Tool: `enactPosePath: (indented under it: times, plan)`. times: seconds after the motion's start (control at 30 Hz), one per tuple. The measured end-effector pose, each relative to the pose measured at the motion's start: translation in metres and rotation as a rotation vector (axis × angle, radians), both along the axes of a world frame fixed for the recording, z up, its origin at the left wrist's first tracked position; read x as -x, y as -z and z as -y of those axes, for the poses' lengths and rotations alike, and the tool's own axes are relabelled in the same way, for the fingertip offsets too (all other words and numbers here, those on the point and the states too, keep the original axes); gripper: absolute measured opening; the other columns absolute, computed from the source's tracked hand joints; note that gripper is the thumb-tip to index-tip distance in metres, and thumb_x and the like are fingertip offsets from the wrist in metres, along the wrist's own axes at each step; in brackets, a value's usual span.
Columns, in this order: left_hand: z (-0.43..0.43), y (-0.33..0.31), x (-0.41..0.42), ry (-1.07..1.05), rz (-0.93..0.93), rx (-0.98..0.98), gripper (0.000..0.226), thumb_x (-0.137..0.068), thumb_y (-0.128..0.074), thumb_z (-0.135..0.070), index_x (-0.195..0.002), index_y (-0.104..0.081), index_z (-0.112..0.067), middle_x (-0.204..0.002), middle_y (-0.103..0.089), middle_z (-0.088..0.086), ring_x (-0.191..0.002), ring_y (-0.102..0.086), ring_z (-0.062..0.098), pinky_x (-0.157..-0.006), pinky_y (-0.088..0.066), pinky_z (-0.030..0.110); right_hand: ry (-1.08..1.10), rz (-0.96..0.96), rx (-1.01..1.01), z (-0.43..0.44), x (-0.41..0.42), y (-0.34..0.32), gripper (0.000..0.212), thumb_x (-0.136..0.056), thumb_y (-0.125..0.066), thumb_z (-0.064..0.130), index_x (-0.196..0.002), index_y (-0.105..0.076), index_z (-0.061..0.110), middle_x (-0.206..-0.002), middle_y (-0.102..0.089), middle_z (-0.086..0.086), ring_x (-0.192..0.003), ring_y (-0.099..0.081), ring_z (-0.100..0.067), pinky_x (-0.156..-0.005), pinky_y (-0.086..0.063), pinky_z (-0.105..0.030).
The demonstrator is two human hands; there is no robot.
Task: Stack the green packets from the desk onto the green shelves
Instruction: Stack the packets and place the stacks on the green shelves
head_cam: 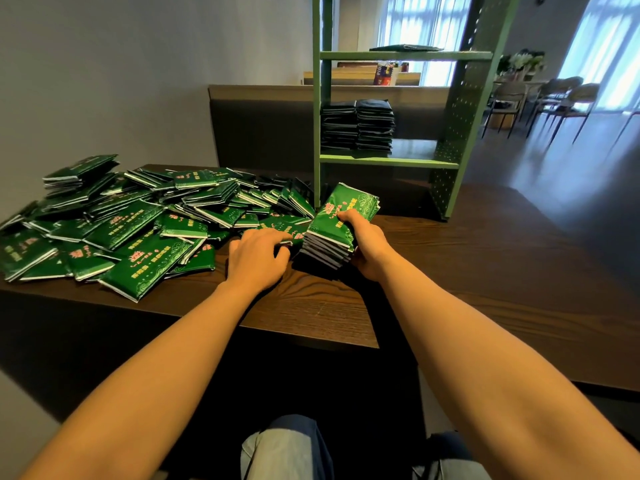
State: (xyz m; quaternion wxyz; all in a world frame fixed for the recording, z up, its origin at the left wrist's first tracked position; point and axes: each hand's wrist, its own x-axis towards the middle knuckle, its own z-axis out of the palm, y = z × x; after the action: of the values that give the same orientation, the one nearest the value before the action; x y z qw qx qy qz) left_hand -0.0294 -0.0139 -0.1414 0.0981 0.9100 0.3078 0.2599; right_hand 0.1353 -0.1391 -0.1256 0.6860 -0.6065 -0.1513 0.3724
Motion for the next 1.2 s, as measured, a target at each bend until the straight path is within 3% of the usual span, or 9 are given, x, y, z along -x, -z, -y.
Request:
enactPosePath:
  times: [0.17, 0.27, 0.37, 0.43, 0.57, 0.77, 0.87, 1.03, 1.2]
  plan:
    - [0.005, -0.015, -0.005, -0.022, 0.539, 0.227, 0.026, -0.1, -0.051, -0.025, -0.085, -0.064, -0.009, -0.086, -0.058, 0.003, -0.087, -0.055, 0.026, -0.073, -0.04, 0.032, 0.03, -0.015, -0.005, 0.006, -0.005, -0.012, 0.101, -0.049, -0.084, 0.046, -0.137, -0.053, 0.008, -0.118, -0.073, -0.019, -0.097, -0.076, -0.034, -0.071, -0.062, -0.045]
    - [0.016, -0.035, -0.014, -0.1, 0.767, 0.523, 0.036, -0.098, -0.054, -0.014, -0.066, -0.037, -0.013, -0.064, -0.033, 0.001, -0.056, -0.03, 0.013, -0.053, -0.023, 0.028, 0.068, 0.05, 0.039, 0.011, -0.007, -0.02, 0.105, -0.049, -0.081, 0.05, -0.14, -0.05, 0.008, -0.115, -0.071, -0.015, -0.094, -0.074, -0.031, -0.069, -0.06, -0.04]
    - [0.026, -0.046, -0.023, -0.115, 0.895, 0.787, 0.008, -0.092, -0.06, -0.012, -0.09, -0.057, -0.005, -0.069, -0.043, 0.004, -0.061, -0.042, 0.015, -0.056, -0.035, 0.031, 0.098, 0.097, 0.112, 0.013, -0.006, -0.021, 0.103, -0.055, -0.078, 0.055, -0.139, -0.041, 0.008, -0.106, -0.061, -0.01, -0.09, -0.064, -0.026, -0.073, -0.057, -0.04]
    - [0.035, -0.053, -0.026, -0.105, 0.989, 0.994, 0.036, -0.09, -0.063, -0.012, -0.126, -0.06, -0.009, -0.091, -0.061, 0.004, -0.085, -0.061, 0.018, -0.074, -0.053, 0.037, 0.115, 0.098, 0.151, 0.014, -0.005, -0.02, 0.12, -0.043, -0.076, 0.059, -0.143, -0.029, 0.013, -0.119, -0.059, -0.014, -0.103, -0.065, -0.032, -0.092, -0.057, -0.052]
    - [0.038, -0.062, -0.031, -0.064, 1.121, 1.301, 0.023, -0.083, -0.067, -0.009, -0.105, -0.067, -0.013, -0.106, -0.07, 0.01, -0.101, -0.067, 0.027, -0.093, -0.055, 0.047, 0.108, 0.104, 0.177, 0.018, -0.001, -0.017, 0.13, -0.047, -0.074, 0.059, -0.154, -0.014, 0.017, -0.133, -0.052, -0.018, -0.115, -0.059, -0.036, -0.101, -0.052, -0.055]
    - [0.043, -0.052, -0.04, -0.037, 0.762, 0.981, 0.009, -0.082, -0.069, -0.016, -0.088, -0.066, -0.01, -0.081, -0.056, 0.008, -0.075, -0.052, 0.018, -0.065, -0.043, 0.032, 0.083, 0.025, 0.069, 0.023, 0.003, -0.017, 0.082, -0.081, -0.074, 0.045, -0.142, -0.029, 0.013, -0.114, -0.06, -0.015, -0.098, -0.069, -0.032, -0.085, -0.061, -0.05]
    - [0.049, -0.046, -0.043, 0.045, 0.635, 0.974, 0.013, -0.083, -0.073, -0.021, -0.09, -0.063, -0.014, -0.082, -0.053, 0.008, -0.075, -0.05, 0.019, -0.066, -0.041, 0.033, 0.038, 0.039, 0.055, 0.013, -0.011, -0.003, 0.108, -0.059, -0.078, 0.061, -0.149, -0.04, 0.015, -0.122, -0.07, -0.016, -0.098, -0.076, -0.035, -0.08, -0.063, -0.052]
    - [0.056, -0.041, -0.047, 0.14, 0.533, 0.978, 0.019, -0.086, -0.073, -0.019, -0.102, -0.066, -0.011, -0.106, -0.069, 0.011, -0.096, -0.068, 0.029, -0.08, -0.055, 0.04, 0.016, 0.011, -0.043, -0.007, -0.049, 0.032, 0.144, -0.038, -0.069, 0.101, -0.153, -0.04, 0.019, -0.131, -0.069, -0.013, -0.109, -0.073, -0.035, -0.097, -0.056, -0.057]
    - [0.053, -0.043, -0.043, 0.245, 0.434, 1.02, 0.037, -0.086, -0.071, -0.013, -0.12, -0.062, -0.025, -0.114, -0.069, 0.009, -0.103, -0.069, 0.027, -0.093, -0.056, 0.049, 0.06, 0.12, -0.02, 0.027, 0.003, -0.015, 0.092, -0.085, -0.071, 0.047, -0.155, -0.022, 0.013, -0.127, -0.061, -0.015, -0.107, -0.069, -0.031, -0.09, -0.059, -0.049]
